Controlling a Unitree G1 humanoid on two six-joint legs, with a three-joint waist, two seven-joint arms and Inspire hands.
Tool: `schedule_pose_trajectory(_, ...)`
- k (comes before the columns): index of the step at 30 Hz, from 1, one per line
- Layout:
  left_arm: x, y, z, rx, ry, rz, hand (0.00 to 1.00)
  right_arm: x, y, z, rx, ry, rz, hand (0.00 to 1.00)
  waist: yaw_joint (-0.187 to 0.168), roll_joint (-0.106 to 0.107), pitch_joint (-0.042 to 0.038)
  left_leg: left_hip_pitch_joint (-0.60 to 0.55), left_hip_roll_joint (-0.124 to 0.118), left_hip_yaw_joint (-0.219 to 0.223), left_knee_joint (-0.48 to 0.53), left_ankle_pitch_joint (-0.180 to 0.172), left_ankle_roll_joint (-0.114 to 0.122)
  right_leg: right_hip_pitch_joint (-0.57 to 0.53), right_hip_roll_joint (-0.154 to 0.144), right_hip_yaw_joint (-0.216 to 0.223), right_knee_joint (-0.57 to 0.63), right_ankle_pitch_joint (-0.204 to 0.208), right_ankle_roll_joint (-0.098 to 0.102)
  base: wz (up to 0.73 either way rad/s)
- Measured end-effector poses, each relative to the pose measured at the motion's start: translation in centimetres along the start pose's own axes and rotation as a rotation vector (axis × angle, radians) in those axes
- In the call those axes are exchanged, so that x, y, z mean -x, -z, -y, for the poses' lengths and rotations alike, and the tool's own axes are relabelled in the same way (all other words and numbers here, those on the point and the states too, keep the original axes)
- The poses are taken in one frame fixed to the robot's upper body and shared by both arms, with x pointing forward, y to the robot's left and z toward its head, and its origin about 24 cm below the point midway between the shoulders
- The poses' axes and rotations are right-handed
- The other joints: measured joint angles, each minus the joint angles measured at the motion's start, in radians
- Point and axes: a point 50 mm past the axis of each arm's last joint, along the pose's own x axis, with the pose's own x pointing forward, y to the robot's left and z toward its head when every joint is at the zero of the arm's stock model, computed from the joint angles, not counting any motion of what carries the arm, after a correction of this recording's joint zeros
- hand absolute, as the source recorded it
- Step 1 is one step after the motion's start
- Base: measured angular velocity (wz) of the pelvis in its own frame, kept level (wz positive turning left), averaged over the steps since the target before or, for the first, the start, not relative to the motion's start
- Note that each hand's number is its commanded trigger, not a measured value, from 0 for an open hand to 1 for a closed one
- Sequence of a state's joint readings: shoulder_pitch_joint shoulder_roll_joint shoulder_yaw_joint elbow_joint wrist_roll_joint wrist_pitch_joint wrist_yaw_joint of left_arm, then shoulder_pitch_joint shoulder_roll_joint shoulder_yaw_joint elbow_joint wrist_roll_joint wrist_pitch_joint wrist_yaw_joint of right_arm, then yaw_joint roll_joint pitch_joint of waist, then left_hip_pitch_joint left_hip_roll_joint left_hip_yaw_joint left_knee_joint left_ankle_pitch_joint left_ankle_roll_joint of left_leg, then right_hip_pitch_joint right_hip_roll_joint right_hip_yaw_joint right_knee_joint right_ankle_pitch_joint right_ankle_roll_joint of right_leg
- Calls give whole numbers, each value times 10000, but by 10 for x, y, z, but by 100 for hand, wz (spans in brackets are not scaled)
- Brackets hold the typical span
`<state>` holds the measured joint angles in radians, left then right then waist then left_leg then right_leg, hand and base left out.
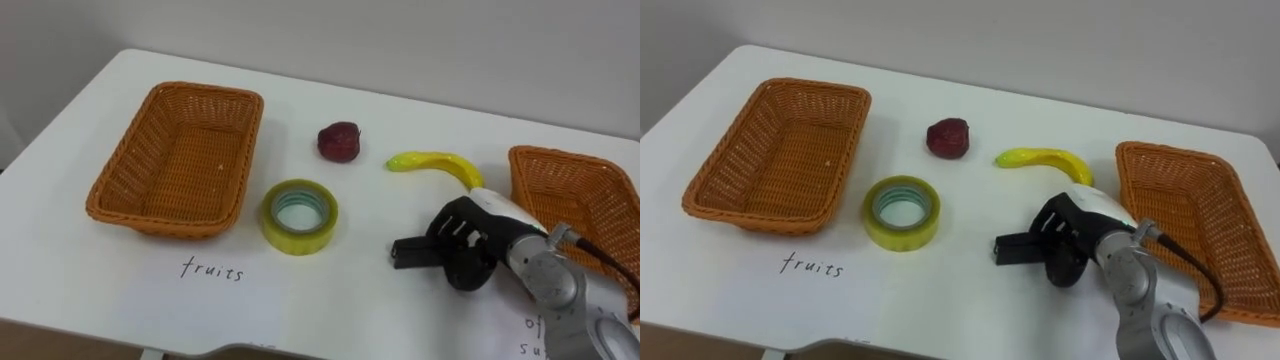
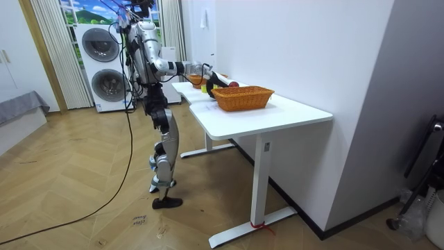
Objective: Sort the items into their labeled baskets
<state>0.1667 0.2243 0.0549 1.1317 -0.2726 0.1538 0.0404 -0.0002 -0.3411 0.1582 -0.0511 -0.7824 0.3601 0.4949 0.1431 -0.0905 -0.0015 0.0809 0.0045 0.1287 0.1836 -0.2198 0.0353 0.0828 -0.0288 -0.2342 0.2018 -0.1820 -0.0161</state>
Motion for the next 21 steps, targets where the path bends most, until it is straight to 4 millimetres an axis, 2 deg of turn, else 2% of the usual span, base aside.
schedule_pose_trajectory(14,0,0,-1,100,-242,54,0,1,1,2,-260,222,265,100,-163,9,-10,-10,-5,0,-4,2,3,9,-15,-44,-2,0,1,0)
schedule_pose_trajectory(19,0,4,-6,358,-494,-20,0,3,-1,5,-1217,177,819,100,-400,-53,-38,-14,-7,0,-16,8,12,4,-22,-35,0,0,2,0)
schedule_pose_trajectory(21,1,9,-6,533,-504,-155,0,7,-4,12,-1655,370,1185,100,-515,-41,-38,-4,-17,5,-13,8,16,13,-30,-21,3,1,3,0)
